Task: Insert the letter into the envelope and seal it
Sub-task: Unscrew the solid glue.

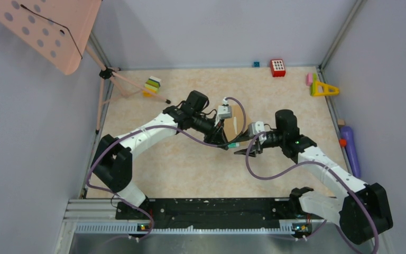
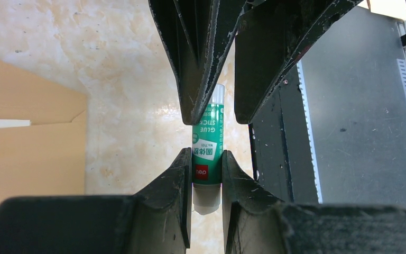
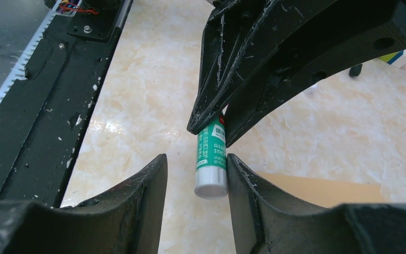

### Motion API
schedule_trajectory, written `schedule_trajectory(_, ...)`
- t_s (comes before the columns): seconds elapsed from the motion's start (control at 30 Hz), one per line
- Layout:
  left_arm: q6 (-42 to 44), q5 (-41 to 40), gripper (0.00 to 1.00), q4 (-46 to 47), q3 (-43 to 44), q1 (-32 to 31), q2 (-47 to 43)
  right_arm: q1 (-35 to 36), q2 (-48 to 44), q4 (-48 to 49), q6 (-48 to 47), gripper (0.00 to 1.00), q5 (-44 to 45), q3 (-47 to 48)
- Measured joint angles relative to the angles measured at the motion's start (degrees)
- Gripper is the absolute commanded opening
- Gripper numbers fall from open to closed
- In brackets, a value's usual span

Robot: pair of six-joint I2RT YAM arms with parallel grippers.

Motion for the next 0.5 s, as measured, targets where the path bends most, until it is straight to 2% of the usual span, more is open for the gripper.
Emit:
schedule_trajectory(0.13,0.0,0.2,0.0,0.0,0.0,0.0,0.0,0.0,0.5,2.4,2.1,0.4,-1.1,0.0)
schedule_trajectory(0.5,0.0,0.5,0.0,0.0,0.0,0.0,0.0,0.0,1.7,5.1,4.2,0.38,-2.6,-0.1)
